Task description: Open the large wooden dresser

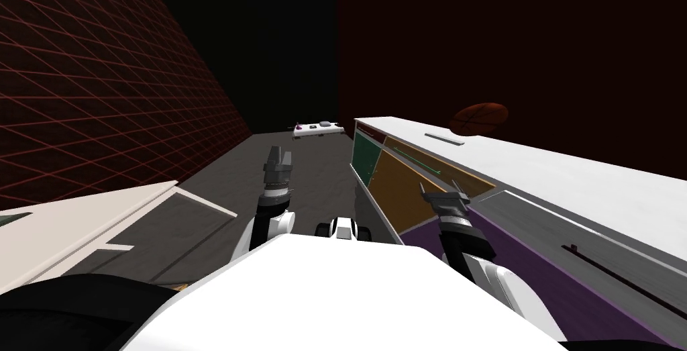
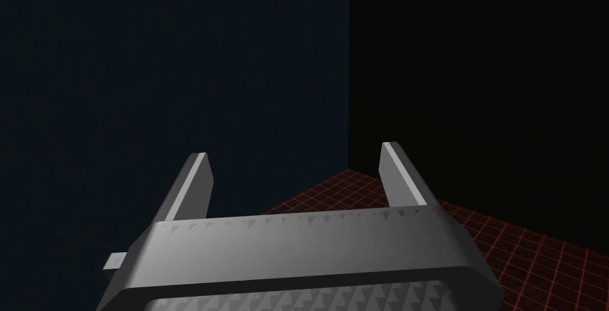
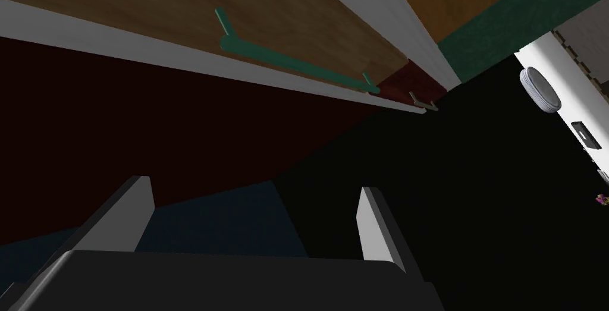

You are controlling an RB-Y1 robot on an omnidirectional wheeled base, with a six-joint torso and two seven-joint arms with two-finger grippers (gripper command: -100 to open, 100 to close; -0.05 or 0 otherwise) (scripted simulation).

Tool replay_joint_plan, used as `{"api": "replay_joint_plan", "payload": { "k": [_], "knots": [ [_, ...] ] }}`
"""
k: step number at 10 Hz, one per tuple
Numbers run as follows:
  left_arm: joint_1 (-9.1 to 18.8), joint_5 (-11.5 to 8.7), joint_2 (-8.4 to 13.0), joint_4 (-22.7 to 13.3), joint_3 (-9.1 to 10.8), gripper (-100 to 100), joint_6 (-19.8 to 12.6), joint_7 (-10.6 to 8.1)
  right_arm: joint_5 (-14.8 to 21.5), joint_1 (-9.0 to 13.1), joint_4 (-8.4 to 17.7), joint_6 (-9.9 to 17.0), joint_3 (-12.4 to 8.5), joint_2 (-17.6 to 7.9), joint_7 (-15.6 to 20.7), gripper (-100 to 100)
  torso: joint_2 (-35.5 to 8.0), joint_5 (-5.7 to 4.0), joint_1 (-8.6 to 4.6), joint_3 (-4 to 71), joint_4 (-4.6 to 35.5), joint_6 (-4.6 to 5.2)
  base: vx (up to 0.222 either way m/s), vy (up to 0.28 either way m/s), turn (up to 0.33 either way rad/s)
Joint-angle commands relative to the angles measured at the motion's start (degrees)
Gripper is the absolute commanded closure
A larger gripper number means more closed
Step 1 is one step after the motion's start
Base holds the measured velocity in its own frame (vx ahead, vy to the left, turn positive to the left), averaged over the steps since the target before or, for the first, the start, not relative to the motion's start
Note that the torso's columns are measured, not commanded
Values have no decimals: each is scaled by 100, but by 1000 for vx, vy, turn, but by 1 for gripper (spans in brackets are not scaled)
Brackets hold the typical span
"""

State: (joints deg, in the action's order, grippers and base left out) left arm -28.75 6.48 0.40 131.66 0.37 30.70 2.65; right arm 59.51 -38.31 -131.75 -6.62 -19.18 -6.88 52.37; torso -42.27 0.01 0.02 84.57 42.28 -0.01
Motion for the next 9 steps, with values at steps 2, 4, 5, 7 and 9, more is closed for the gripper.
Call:
{"api": "replay_joint_plan", "payload": {
  "k": [2, 4, 5, 7, 9],
  "knots": [
    [0, 0, 0, 0, 0, 0, 0, 0, 462, -68, 92, 327, -124, 23, 472, -100, 0, -2, -7, 0, 0, 1, 11, -47, 141],
    [0, 0, 0, 0, 0, 0, 0, 0, 775, -117, 157, 517, -223, 44, 791, -100, -2, 1, 3, -1, 1, 0, 14, -36, 142],
    [0, 0, 0, 0, 0, 0, 0, 0, 914, -140, 182, 600, -268, 52, 932, -100, 1, 0, -3, 1, 0, 0, 13, -47, 183],
    [0, 0, 0, 0, 0, 0, 0, 0, 1039, -161, 203, 675, -308, 58, 1060, -100, -4, -1, -5, -2, 1, 1, 0, -38, 99],
    [-1, 0, 0, 0, 0, 0, 0, 0, 1246, -196, 233, 796, -373, 67, 1269, -100, -1, 1, 4, 0, 0, 0, 6, -22, 110]
  ]
}}
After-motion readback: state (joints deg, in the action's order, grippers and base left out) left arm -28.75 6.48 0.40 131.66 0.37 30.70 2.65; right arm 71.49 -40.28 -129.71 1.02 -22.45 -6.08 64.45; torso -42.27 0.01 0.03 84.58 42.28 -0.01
